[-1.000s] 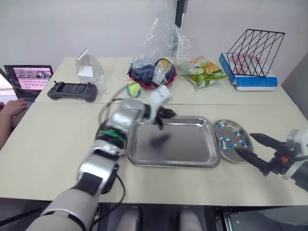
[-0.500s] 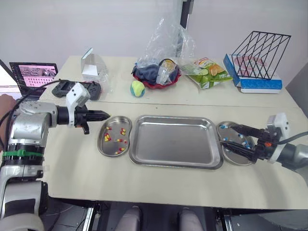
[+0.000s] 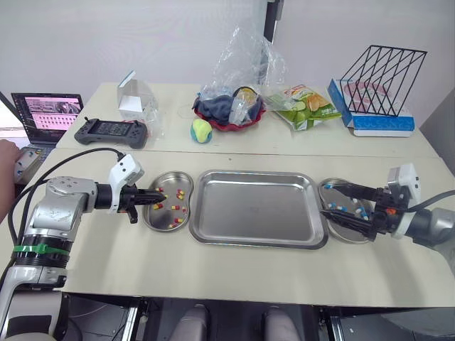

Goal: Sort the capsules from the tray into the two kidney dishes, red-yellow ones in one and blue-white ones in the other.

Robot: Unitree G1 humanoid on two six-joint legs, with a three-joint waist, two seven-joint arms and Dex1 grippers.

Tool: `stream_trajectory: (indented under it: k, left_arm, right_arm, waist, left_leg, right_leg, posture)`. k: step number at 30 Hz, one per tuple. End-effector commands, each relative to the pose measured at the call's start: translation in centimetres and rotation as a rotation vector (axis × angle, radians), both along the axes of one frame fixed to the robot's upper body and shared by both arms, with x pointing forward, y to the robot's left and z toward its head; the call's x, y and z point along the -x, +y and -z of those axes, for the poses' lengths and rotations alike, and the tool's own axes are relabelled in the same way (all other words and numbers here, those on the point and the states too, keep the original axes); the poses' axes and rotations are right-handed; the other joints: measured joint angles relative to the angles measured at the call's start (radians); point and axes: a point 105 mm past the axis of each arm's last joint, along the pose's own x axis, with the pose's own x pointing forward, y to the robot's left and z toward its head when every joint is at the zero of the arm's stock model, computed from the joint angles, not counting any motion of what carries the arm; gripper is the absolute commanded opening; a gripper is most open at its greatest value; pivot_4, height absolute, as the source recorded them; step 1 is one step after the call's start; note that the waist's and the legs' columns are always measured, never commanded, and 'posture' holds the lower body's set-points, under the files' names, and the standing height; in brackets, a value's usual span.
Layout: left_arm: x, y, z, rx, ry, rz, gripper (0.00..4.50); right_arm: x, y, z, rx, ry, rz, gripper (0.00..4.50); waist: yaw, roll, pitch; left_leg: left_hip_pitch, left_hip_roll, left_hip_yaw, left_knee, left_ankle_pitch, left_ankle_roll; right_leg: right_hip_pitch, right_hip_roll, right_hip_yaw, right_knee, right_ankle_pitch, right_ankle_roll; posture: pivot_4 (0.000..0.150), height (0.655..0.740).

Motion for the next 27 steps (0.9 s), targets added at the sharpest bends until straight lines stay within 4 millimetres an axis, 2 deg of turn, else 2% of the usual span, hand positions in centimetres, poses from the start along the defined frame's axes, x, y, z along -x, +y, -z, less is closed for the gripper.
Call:
stream_trajectory:
  k: [1, 5, 9, 13, 17, 19, 20, 22, 25, 27]
  left_arm:
    - [-0.6, 0.3, -2.1, 0.024, -0.059, -0.014, 1.71]
    - [-0.7, 0.9, -3.3, 0.049, -0.083, -0.031, 2.99]
    - [-0.2, 2.6, -5.2, 0.108, -0.136, -0.066, 4.37]
    - [0.9, 4.3, -6.9, 0.166, -0.208, -0.091, 4.44]
    - [1.4, 5.3, -7.1, 0.175, -0.222, -0.114, 4.44]
    - [2.0, 7.8, -7.2, 0.184, -0.244, -0.225, 4.44]
    - [3.0, 9.3, -7.3, 0.180, -0.278, -0.267, 4.44]
    - [4.8, 11.7, -6.3, 0.143, -0.293, -0.355, 4.44]
    - [5.8, 13.3, -6.3, 0.221, -0.352, -0.456, 4.44]
    - [6.3, 14.2, -5.6, 0.233, -0.375, -0.521, 4.44]
  right_arm:
    - [0.4, 0.0, -1.7, 0.009, -0.051, -0.019, 4.50]
    - [0.4, -0.3, -1.9, 0.010, -0.053, -0.015, 4.50]
    - [0.4, -1.2, -2.0, 0.014, -0.062, 0.007, 4.50]
    - [0.2, -2.7, -2.1, 0.010, -0.077, 0.052, 4.50]
    - [0.2, -3.4, -2.0, 0.009, -0.081, 0.067, 4.50]
    - [0.3, -4.0, -1.9, 0.002, -0.086, 0.086, 4.50]
    - [0.3, -4.6, -1.8, -0.003, -0.096, 0.112, 4.50]
    - [0.0, -6.4, -1.6, -0.028, -0.112, 0.187, 4.50]
    - [-0.1, -8.7, -0.8, -0.039, -0.099, 0.248, 4.50]
    - [-0.3, -10.6, -0.2, -0.022, -0.109, 0.313, 4.50]
  waist:
    - [0.001, 0.000, 0.000]
    - [-0.001, 0.000, 0.000]
    - [-0.004, 0.000, 0.000]
    - [-0.005, 0.000, 0.000]
    - [-0.001, 0.000, 0.000]
    - [-0.001, 0.000, 0.000]
    - [-0.002, 0.000, 0.000]
    - [-0.013, 0.000, 0.000]
    - [-0.013, 0.000, 0.000]
    - [-0.002, 0.000, 0.000]
  left_leg:
    - [0.000, 0.000, 0.000, 0.000, 0.000, 0.000]
    - [0.000, 0.000, 0.000, 0.000, 0.000, 0.000]
    - [0.000, 0.000, 0.000, 0.000, 0.000, 0.000]
    - [0.001, 0.001, 0.000, -0.001, 0.000, 0.000]
    - [0.001, 0.001, 0.001, -0.002, 0.000, 0.000]
    - [0.001, 0.001, 0.001, -0.002, 0.000, 0.000]
    - [0.001, 0.001, 0.001, -0.002, 0.000, 0.000]
    - [0.001, 0.001, 0.001, -0.004, 0.000, 0.000]
    - [0.003, 0.002, 0.004, -0.005, -0.001, 0.001]
    - [0.003, 0.002, 0.004, -0.005, -0.001, 0.001]
  right_leg:
    - [0.000, 0.000, 0.000, 0.000, 0.000, 0.000]
    - [0.000, 0.000, 0.000, 0.000, 0.000, 0.000]
    - [0.000, 0.000, 0.000, 0.000, 0.000, 0.000]
    - [-0.001, 0.000, 0.000, 0.001, 0.000, 0.000]
    - [-0.001, 0.000, 0.000, 0.001, 0.000, 0.000]
    - [-0.001, 0.000, 0.000, 0.001, 0.000, 0.000]
    - [-0.001, 0.000, 0.001, 0.001, 0.000, 0.000]
    - [-0.003, 0.000, 0.001, 0.000, 0.000, 0.000]
    - [-0.004, 0.000, 0.001, 0.000, 0.000, 0.000]
    - [-0.003, 0.000, 0.001, 0.001, 0.000, -0.001]
  posture:
    - [0.150, 0.7391]
    - [0.150, 0.7391]
    - [0.150, 0.7391]
    - [0.150, 0.7391]
    - [0.150, 0.7391]
    - [0.150, 0.7391]
    - [0.150, 0.7391]
    - [0.150, 0.7391]
    - [0.150, 0.7391]
    - [0.150, 0.7391]
